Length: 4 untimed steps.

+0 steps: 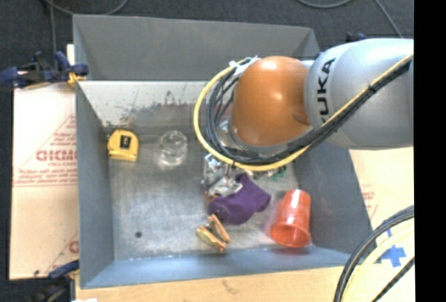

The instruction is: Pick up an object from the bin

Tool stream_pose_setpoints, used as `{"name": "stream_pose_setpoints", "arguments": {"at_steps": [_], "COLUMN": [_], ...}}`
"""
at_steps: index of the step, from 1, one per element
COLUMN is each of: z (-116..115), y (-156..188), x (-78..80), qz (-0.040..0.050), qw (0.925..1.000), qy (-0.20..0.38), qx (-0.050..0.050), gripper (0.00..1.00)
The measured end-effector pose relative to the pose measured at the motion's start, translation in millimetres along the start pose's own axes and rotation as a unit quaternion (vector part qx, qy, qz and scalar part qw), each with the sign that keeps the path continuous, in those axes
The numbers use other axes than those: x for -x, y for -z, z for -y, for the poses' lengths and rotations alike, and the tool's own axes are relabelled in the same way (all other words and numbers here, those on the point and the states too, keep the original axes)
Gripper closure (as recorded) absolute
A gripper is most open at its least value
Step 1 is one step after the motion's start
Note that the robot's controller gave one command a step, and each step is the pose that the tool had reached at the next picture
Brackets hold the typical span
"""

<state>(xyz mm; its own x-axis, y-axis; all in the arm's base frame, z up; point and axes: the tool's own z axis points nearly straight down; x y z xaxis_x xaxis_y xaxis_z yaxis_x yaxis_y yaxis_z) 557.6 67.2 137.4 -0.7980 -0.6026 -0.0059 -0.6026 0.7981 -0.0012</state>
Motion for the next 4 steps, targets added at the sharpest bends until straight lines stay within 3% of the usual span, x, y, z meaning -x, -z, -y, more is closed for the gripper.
{"name": "stream_pose_setpoints", "arguments": {"at_steps": [1,2,3,4], "z": [5.0,23.2,22.9,12.9], "y": [-13.1,56.1,56.0,10.1], "x": [-19.5,-90.4,-90.4,-92.6], "qz": [-0.0005,-0.0013,-0.0014,0.0003], "qw": [0.9993,0.9994,0.9994,0.9995], "qy": [0.037,0.036,0.035,0.030], "qx": [-0.001,0.000,0.001,-0.001], "gripper": [1.00,1.00,1.00,1.00]}}
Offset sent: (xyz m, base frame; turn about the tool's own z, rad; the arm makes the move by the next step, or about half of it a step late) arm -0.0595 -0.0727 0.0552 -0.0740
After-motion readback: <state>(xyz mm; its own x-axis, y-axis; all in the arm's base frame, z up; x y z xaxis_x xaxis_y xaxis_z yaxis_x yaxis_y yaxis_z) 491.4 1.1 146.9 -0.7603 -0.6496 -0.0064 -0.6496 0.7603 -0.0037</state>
